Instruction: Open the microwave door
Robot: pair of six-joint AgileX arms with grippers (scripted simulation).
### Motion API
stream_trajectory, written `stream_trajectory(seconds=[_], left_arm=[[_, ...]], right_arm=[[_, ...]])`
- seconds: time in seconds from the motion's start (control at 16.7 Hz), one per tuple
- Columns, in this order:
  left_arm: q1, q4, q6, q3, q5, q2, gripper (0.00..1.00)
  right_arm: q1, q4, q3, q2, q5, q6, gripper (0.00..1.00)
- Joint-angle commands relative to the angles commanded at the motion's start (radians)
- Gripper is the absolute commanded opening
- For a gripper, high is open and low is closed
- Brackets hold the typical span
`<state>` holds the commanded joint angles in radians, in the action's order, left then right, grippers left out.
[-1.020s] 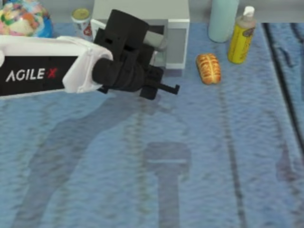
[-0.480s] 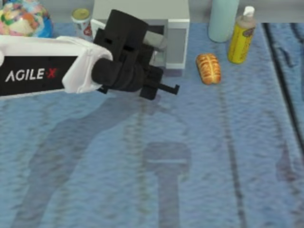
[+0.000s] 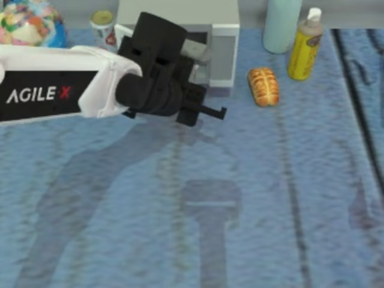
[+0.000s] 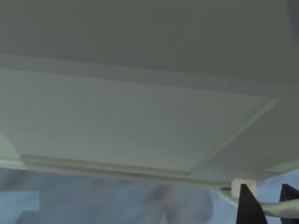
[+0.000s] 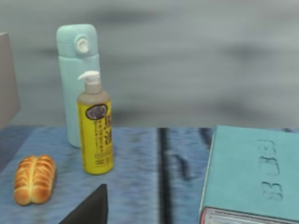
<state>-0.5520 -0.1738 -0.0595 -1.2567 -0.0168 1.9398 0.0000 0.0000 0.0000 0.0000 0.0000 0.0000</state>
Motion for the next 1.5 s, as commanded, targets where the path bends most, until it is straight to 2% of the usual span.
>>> stream_trajectory(seconds=[0.66,1.5], left_arm=[[0.022,0.011,0.060,0.040,0.052,-0.029,0.00],[0.023,0.011,0.063,0.041,0.054,-0.030,0.00]], right_arm=[[0.000,0.000,0.000,0.000,0.000,0.000,1.00],[0.000,0.000,0.000,0.000,0.000,0.000,1.00]])
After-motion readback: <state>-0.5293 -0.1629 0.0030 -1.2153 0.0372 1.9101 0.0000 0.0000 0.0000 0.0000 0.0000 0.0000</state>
